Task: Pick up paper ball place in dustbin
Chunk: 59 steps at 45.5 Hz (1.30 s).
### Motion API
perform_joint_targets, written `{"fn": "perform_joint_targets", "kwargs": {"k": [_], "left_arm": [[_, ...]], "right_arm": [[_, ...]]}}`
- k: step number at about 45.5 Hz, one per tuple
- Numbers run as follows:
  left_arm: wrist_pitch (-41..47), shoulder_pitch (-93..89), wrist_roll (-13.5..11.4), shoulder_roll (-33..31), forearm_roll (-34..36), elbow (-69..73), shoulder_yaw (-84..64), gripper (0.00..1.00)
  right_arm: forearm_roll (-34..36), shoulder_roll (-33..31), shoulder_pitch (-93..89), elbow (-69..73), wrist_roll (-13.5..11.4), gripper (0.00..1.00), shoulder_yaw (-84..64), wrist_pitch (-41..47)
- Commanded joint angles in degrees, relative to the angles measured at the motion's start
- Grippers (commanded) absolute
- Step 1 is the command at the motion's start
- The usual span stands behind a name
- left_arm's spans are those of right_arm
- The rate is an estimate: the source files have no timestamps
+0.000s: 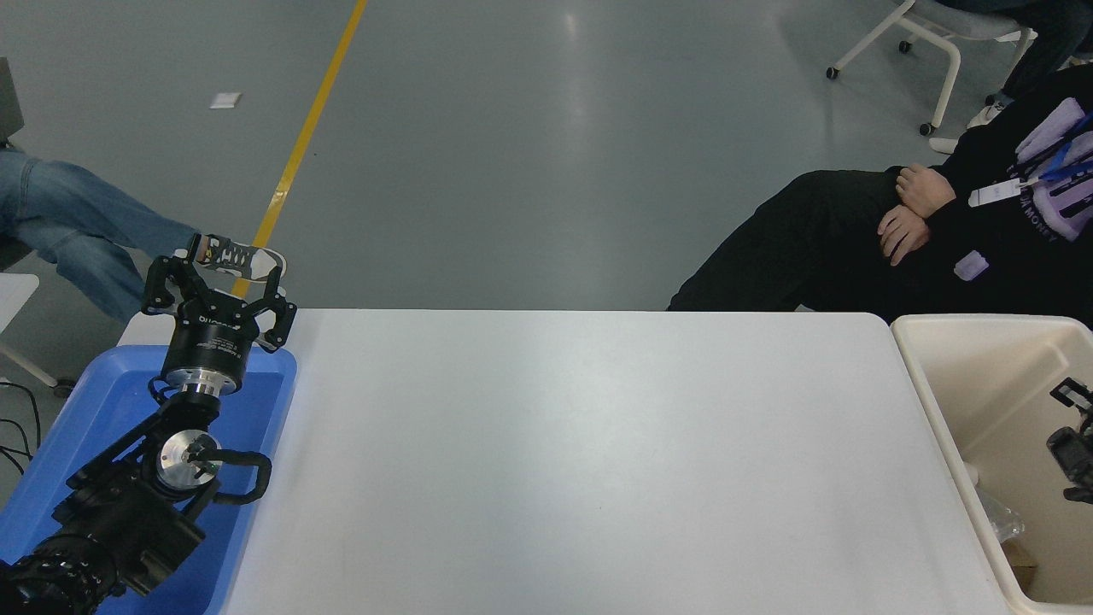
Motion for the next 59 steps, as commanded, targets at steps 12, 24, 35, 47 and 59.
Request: {"fn": "perform_joint_targets", "kwargs": {"k": [12, 24, 35, 47, 59], "left_arm": [[0.0, 0.0, 0.0, 0.0, 0.0, 0.0, 0.0, 0.99], [0.0, 0.0, 0.0, 0.0, 0.0, 0.0, 0.0, 0.99], [0.0, 0.0, 0.0, 0.0, 0.0, 0.0, 0.0, 0.99], [0.0, 0.0, 0.0, 0.0, 0.0, 0.0, 0.0, 0.99], [0.0, 0.0, 0.0, 0.0, 0.0, 0.0, 0.09, 0.99]], "right_arm": [[0.11, -4.45, 6.74, 12.49, -0.01, 0.9, 1.12, -0.38], [0.81, -16.94, 25.73, 40.7, -0.19, 1.0, -1.34, 1.02], [0.9, -17.48, 42.16, 55.92, -0.19, 1.0, -18.55, 3.48], [0.81, -16.42, 61.24, 66.3, -0.28, 1.0, -28.67, 23.58], [-0.59, -8.52, 79.87, 66.39, -0.63, 1.0, -30.35, 49.36]]}}
